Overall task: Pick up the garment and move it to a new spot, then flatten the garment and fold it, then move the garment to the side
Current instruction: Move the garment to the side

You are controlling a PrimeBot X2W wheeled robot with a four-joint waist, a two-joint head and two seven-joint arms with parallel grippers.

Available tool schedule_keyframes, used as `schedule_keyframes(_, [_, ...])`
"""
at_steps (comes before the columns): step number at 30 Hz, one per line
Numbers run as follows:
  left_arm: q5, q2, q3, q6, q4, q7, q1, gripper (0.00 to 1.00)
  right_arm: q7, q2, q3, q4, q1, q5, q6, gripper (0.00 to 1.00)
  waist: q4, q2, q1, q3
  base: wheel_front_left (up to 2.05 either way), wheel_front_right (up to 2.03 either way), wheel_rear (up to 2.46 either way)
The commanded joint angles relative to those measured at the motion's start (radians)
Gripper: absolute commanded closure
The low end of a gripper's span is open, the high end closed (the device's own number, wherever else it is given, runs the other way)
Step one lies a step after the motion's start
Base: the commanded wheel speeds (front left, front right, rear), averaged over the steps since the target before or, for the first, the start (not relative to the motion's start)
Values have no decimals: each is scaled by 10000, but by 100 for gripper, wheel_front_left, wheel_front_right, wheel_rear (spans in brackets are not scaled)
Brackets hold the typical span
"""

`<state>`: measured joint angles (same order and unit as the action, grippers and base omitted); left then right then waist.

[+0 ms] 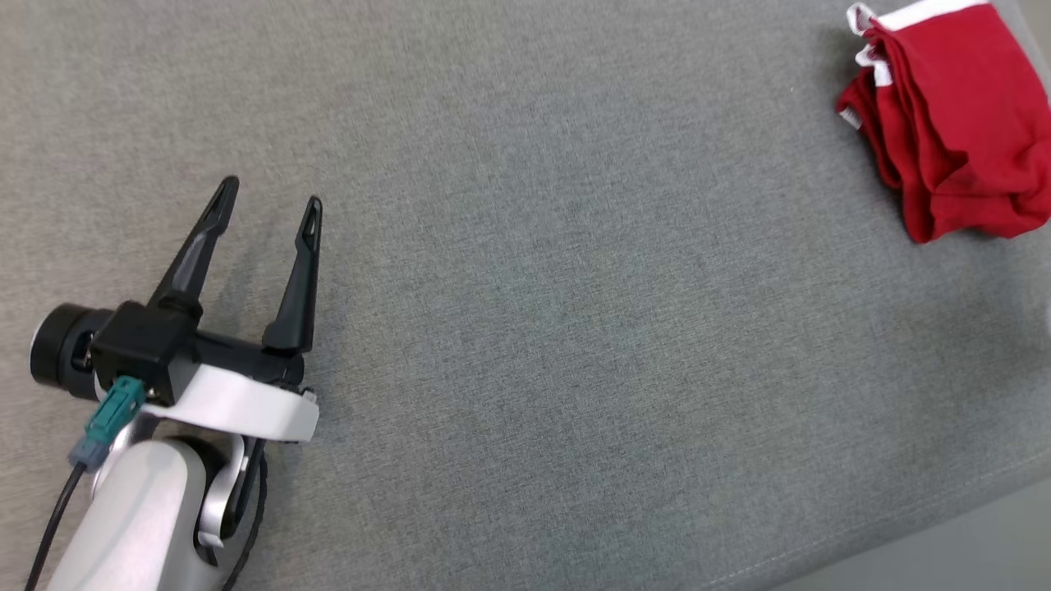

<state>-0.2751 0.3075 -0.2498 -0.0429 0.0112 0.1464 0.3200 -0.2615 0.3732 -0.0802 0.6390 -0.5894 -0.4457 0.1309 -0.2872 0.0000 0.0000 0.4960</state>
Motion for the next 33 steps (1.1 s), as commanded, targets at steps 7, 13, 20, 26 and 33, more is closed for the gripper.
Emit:
schedule_keyframes(7, [-436, -198, 327, -336, -390, 397, -752, 0, -40, -1260, -23, -1747, 1455, 904, -2, 0, 459, 0, 0, -1152, 0, 0, 0])
schedule_keyframes(13, [-717, -391, 538, -546, -684, 649, -1229, 0, 0, -1871, 454, -2912, 2170, 1439, -2, 0, 1032, 0, 0, -1683, 0, 0, 0])
schedule_keyframes(20, [-957, -567, 669, -645, -923, 863, -1659, 0, 334, -2234, 741, -3897, 2809, 1902, -2, 0, 1735, 0, 0, -2178, 0, 0, 0])
schedule_keyframes(26, [-1083, -616, 672, -561, -1135, 973, -2029, 0, 784, -2378, 719, -4591, 3621, 2087, -2, 0, 2166, 0, 0, -2774, 0, 0, 0])
schedule_keyframes(33, [-1174, -631, 519, -551, -1329, 964, -2579, 0, 1203, -2542, 532, -5206, 4634, 2063, -2, 0, 2292, 0, 0, -3440, 0, 0, 0])
